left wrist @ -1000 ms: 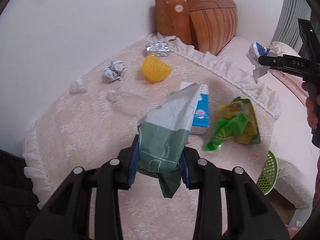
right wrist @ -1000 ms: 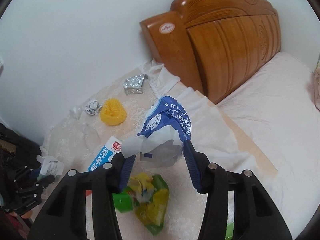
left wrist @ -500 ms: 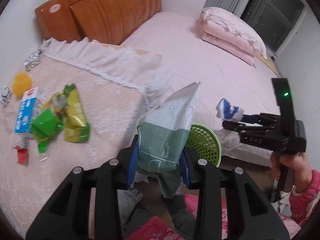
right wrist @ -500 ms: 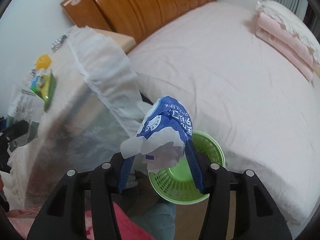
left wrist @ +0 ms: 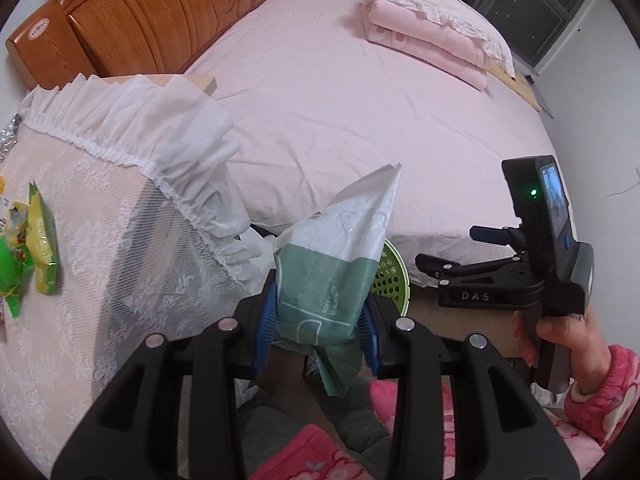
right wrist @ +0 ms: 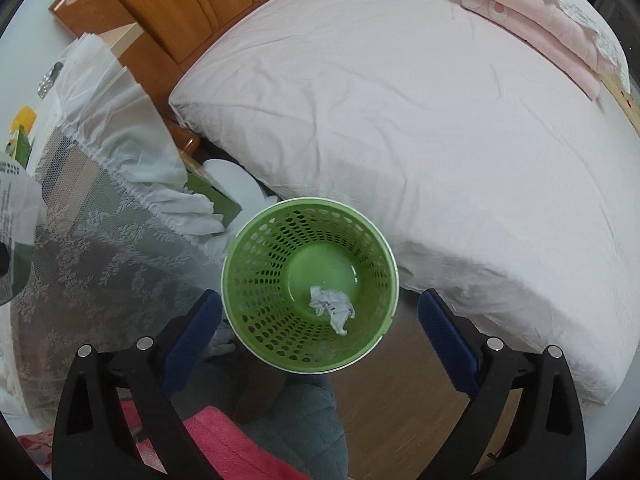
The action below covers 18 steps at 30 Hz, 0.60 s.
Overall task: Collect trash
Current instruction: 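Carry both items over the green wastebasket and open both tools to drop them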
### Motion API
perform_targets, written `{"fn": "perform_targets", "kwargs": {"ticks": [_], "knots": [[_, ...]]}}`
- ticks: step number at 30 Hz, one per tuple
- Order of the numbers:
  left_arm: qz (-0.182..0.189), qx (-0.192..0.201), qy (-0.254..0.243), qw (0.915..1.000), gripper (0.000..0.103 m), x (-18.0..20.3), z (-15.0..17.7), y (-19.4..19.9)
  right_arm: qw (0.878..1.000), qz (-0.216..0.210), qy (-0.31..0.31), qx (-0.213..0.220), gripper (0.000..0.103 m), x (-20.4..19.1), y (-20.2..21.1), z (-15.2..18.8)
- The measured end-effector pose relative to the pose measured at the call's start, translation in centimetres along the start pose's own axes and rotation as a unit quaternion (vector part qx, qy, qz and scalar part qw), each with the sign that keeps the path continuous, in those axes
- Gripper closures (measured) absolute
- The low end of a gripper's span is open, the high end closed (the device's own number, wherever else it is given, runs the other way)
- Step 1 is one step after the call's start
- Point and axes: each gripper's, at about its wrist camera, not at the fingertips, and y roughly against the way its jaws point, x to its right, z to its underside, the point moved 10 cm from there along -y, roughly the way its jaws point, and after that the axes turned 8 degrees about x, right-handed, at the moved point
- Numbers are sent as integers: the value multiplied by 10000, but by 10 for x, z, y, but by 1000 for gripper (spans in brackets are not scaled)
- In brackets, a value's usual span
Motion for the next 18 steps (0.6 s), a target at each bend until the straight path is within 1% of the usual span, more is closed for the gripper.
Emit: {"fn": "perform_targets", "kwargs": {"ticks": [4, 6, 7, 8, 9, 10, 11, 13, 15, 18], "knots": [[138, -185, -37, 9997, 67, 20, 8, -16, 9998, 162, -99, 100, 4, 26, 9, 0], [214, -255, -50, 9994, 61, 30, 10, -22, 9995, 232, -155, 145, 2, 37, 14, 1], [225, -266, -55, 9994, 49, 33, 11, -24, 9994, 253, -186, 167, 2, 41, 16, 1], [199, -250, -61, 9995, 34, 36, 11, -24, 9992, 262, -215, 188, 2, 44, 17, 0], [171, -227, -75, 9996, 27, 39, 10, -25, 9991, 268, -250, 209, 2, 48, 18, 0], [146, -191, -95, 9997, 18, 42, 10, -24, 9990, 271, -281, 224, 2, 51, 19, -1], [145, -162, -107, 9997, 11, 44, 9, -24, 9989, 270, -303, 239, 2, 53, 20, -1], [215, -164, -59, 9996, 8, 47, 7, -21, 9987, 267, -329, 278, 2, 58, 22, -2], [298, -122, 63, 9995, 8, 46, 5, -16, 9986, 264, -335, 299, 2, 59, 24, -2], [322, 23, 181, 9993, 8, 42, -3, -6, 9986, 217, -328, 364, 2, 59, 29, -6]]}}
